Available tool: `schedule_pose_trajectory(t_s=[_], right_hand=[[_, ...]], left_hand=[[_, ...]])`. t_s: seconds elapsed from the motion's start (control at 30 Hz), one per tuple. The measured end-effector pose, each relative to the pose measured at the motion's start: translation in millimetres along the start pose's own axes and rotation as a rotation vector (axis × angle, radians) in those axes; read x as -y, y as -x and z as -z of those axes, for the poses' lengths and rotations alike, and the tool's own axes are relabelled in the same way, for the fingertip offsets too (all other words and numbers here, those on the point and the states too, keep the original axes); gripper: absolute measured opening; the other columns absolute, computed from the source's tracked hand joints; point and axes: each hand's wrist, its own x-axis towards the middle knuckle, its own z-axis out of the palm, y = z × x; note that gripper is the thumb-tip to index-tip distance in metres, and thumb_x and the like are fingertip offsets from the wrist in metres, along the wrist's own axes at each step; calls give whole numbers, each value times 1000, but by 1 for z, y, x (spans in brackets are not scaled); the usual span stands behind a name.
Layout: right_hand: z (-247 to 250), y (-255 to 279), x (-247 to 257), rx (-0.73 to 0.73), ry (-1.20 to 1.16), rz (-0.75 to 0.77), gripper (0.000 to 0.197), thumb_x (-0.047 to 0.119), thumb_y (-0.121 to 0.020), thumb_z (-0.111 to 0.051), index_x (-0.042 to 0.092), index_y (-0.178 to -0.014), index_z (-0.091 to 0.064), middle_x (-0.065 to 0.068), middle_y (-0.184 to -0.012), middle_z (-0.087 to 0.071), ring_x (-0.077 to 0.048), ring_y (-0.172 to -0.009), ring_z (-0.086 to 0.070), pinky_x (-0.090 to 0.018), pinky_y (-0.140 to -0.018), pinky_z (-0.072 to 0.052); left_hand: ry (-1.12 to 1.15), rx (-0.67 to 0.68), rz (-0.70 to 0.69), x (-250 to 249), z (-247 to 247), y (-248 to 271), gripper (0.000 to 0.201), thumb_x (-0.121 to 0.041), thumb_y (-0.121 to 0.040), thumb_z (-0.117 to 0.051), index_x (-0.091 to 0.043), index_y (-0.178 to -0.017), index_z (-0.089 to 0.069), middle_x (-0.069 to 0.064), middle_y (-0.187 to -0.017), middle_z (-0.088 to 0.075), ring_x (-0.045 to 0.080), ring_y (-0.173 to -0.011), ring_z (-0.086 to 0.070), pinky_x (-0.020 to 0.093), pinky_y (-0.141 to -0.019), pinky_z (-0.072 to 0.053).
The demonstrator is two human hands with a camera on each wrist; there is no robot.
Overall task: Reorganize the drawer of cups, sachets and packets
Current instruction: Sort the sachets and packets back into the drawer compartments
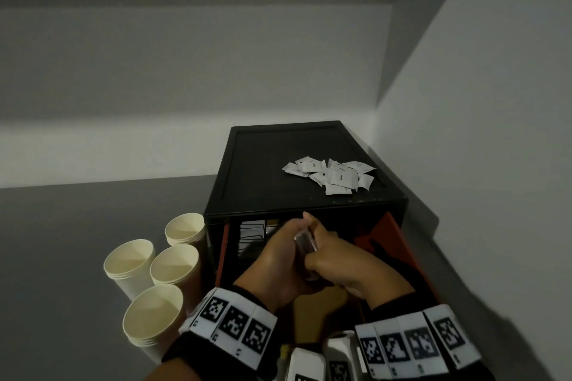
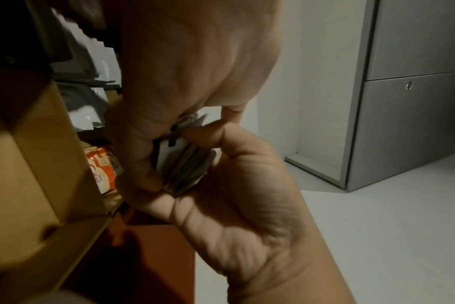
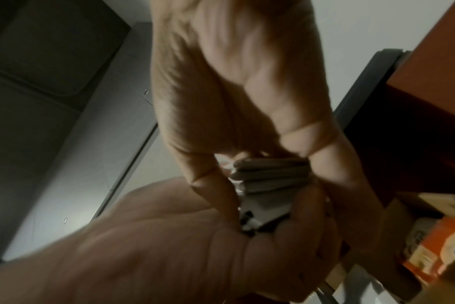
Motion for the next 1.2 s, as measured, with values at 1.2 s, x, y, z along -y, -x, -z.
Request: schedule_pose_trajectory(t_s=[1.2], right_hand=[[11,-8,-11,-57,-377,161,84,14,-77,-72,36,-144,-27,12,-137,-45,-11,-119,-50,-29,-91,-47]], left_hand=[[153,118,-219,-2,11,-4,21,-12,-90,-47,-7,-99,-66,11,-81,-70,20,-68,-68,30,-62,-56]])
